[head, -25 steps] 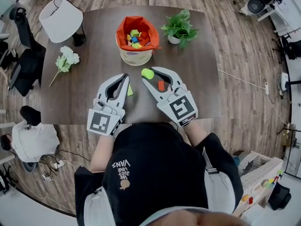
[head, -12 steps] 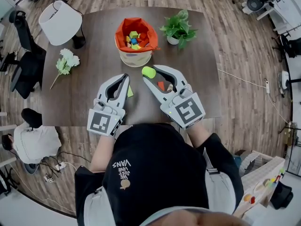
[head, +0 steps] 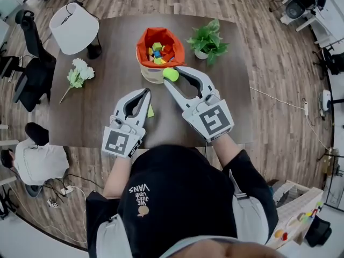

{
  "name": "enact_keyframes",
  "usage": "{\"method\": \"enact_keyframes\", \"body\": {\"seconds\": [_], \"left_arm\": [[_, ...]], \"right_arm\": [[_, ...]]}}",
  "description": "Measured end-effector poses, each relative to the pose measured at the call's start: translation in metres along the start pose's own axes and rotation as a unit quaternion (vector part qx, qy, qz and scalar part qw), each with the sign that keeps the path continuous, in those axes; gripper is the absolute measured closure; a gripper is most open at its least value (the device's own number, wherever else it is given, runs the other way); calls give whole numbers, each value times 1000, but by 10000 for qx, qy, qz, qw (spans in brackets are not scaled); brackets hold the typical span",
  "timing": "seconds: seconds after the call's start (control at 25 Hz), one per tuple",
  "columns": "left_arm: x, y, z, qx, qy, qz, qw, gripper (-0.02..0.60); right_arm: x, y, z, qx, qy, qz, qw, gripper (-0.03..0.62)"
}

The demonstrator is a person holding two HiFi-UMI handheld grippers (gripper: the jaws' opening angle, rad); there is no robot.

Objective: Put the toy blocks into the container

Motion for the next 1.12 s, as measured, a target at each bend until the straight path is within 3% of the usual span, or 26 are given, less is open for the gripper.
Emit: {"method": "enact_keyframes", "body": {"seconds": [0.52,1.12], "left_arm": [[14,1,-16,9,155,-30,9999,569],[15,-7,-21,-83,332,-177,9993,569]], "right_arm": [[57,-23,42,-25,-118,-150,9998,447],[121,-96,67,163,-97,-1271,9917,447]]}}
Point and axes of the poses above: the fingertips, and each gripper's own axes: x forward along the fingers, z to its right, y out of its top, the point moved 6 cm from there along -x, backward along the fingers, and after that the axes turned 1 degree about -z, right-handed, at the moved point
